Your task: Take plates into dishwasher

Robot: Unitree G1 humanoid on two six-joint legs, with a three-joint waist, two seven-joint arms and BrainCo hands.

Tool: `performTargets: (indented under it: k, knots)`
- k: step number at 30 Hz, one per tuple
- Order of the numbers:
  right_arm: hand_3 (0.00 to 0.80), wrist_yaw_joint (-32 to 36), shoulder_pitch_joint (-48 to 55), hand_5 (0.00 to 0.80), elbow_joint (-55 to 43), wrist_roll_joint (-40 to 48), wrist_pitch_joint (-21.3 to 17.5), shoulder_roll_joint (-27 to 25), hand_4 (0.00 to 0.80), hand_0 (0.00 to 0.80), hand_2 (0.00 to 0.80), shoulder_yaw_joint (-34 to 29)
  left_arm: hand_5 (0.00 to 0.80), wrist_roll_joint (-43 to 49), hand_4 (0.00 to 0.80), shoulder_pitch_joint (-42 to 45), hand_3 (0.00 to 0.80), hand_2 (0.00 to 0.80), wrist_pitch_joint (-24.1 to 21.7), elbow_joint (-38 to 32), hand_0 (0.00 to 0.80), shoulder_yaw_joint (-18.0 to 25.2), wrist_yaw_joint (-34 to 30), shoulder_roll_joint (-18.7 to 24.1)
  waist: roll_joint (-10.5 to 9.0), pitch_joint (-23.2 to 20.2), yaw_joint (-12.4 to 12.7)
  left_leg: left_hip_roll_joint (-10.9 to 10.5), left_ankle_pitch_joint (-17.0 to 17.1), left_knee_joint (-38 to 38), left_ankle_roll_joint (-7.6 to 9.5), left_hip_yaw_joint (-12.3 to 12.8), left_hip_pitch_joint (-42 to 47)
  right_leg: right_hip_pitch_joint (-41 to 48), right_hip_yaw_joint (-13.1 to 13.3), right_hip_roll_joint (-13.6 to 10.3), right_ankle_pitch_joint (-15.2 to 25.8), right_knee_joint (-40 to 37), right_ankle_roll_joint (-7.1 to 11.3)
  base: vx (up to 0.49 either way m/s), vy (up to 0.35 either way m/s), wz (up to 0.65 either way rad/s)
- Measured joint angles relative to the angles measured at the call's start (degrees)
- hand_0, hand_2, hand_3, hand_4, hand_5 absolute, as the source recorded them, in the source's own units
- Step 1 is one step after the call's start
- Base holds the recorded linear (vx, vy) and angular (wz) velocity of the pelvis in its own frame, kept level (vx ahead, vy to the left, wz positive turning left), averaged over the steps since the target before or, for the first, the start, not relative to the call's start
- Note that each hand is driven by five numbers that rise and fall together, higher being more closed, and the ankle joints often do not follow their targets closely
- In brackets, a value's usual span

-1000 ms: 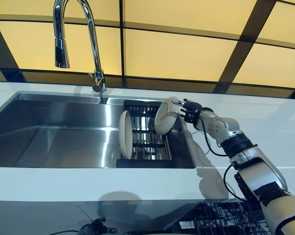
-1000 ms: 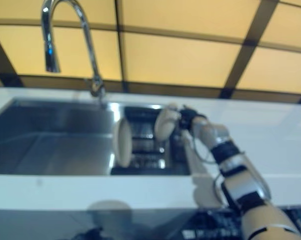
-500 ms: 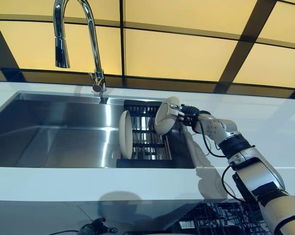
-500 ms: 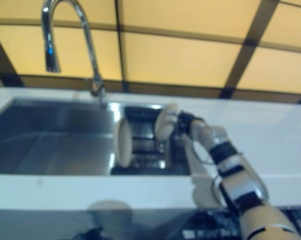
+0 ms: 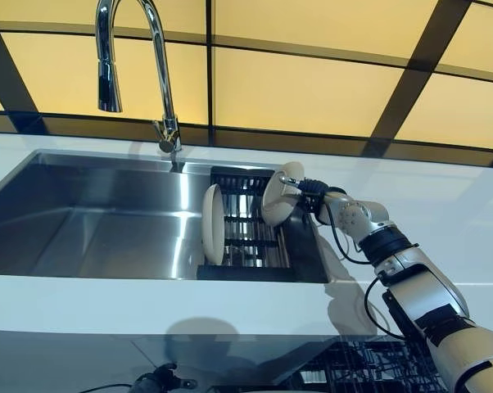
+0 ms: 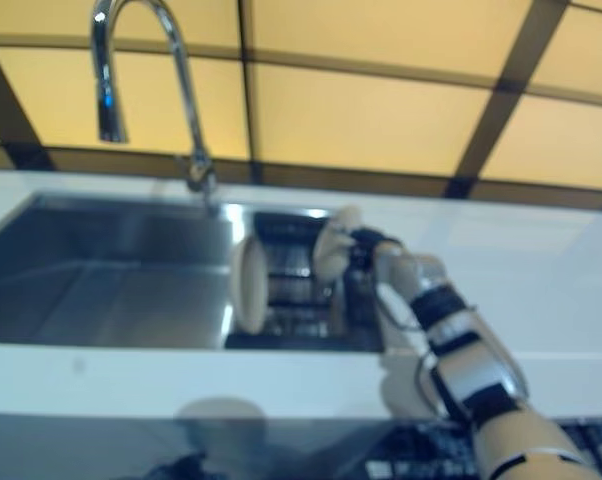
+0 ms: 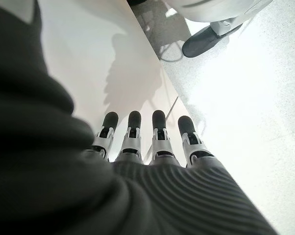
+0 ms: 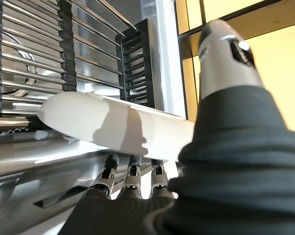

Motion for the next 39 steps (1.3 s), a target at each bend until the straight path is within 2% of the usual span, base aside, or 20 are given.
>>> performTargets:
  k: [25, 26, 27, 28, 29, 30, 31, 39]
  knots:
    - [0.0, -7.3, -2.2, 0.0, 4.9, -1.8, -1.3, 2.0, 0.0, 0.0, 0.0, -0.1, 0.0, -0.9, 0.0, -0.3, 0.0, 0.0, 0.0, 0.0, 0.0, -1.2, 0.1, -0.4, 0.4, 2.4, 0.3, 0.0, 0.0, 0.0, 0.01, -0.7, -0.4, -0.1, -0.3, -0.1, -0.1, 0.0, -0.05, -0.001, 0.001, 0.0]
    - [0.075, -7.3, -2.3, 0.075, 4.9, -1.9, -1.3, 2.0, 0.075, 0.075, 0.075, -0.1, 0.0, -1.8, 0.0, -0.3, 0.0, 0.0, 0.0, 0.0, 0.0, -1.2, 0.1, -0.4, 0.39, 2.4, 0.3, 0.0, 0.0, 0.0, 0.02, -0.7, -0.4, -0.2, -0.3, -0.1, -0.1, 0.0, -0.05, 0.0, 0.0, 0.0]
    - [0.254, -7.3, -2.3, 0.254, 4.9, -1.9, -1.3, 2.0, 0.254, 0.254, 0.254, -0.1, 0.0, -2.2, 0.0, -0.3, 0.0, 0.0, 0.0, 0.0, 0.0, -1.2, 0.1, -0.4, 0.38, 2.4, 0.3, 0.0, 0.0, 0.0, 0.02, -0.7, -0.4, -0.2, -0.4, -0.1, -0.1, 0.0, -0.05, 0.0, 0.0, 0.0]
    - [0.477, -7.3, -2.3, 0.477, 4.9, -2.0, -1.3, 2.0, 0.477, 0.477, 0.477, -0.1, 0.0, -2.2, 0.0, -0.3, 0.0, 0.0, 0.0, -0.1, 0.0, -1.2, 0.1, -0.4, 0.37, 2.5, 0.3, 0.0, 0.0, 0.0, 0.02, -0.7, -0.4, -0.2, -0.4, -0.1, -0.1, 0.0, -0.05, 0.0, 0.0, 0.0]
    - [0.508, -7.2, -2.3, 0.508, 4.9, -2.3, -1.3, 2.0, 0.508, 0.508, 0.508, -0.1, 0.0, -2.2, 0.0, -0.4, 0.0, 0.0, 0.0, -0.1, 0.0, -1.2, 0.1, -0.4, 0.35, 2.6, 0.3, 0.0, 0.0, 0.0, 0.02, -0.7, -0.5, -0.2, -0.4, -0.1, -0.1, 0.0, -0.05, 0.0, 0.0, 0.0]
    - [0.718, -7.1, -2.5, 0.718, 4.9, -2.7, -1.3, 2.0, 0.718, 0.718, 0.718, -0.1, 0.0, -2.2, 0.0, -0.6, 0.0, 0.0, 0.0, -0.1, 0.0, -1.2, 0.1, -0.3, 0.27, 3.1, 0.3, 0.0, 0.0, 0.1, 0.01, -0.7, -0.5, -0.2, -0.4, -0.1, -0.1, 0.0, -0.05, 0.0, 0.0, 0.0]
    - [0.8, -7.0, -2.9, 0.8, 4.9, -3.0, -1.3, 2.0, 0.8, 0.8, 0.8, -0.1, 0.0, -2.2, 0.0, -0.8, 0.0, 0.0, 0.0, -0.1, 0.0, -1.2, 0.1, -0.3, 0.22, 3.5, 0.3, 0.0, 0.0, 0.2, 0.01, -0.8, -0.6, -0.2, -0.4, -0.1, -0.1, 0.0, -0.05, 0.0, 0.0, 0.0]
    - [0.8, -7.0, -3.6, 0.8, 4.9, -5.2, -2.1, 2.0, 0.8, 0.8, 0.8, -0.1, 0.0, -2.2, 0.0, -1.3, 0.0, 0.0, 0.0, -0.1, 0.0, -1.2, 0.2, -0.4, 0.28, 3.8, 0.4, 0.0, 0.0, 0.5, -0.03, -0.9, -1.1, -0.5, -0.5, -0.1, 0.1, 0.1, -0.23, 0.0, 0.0, 0.0]
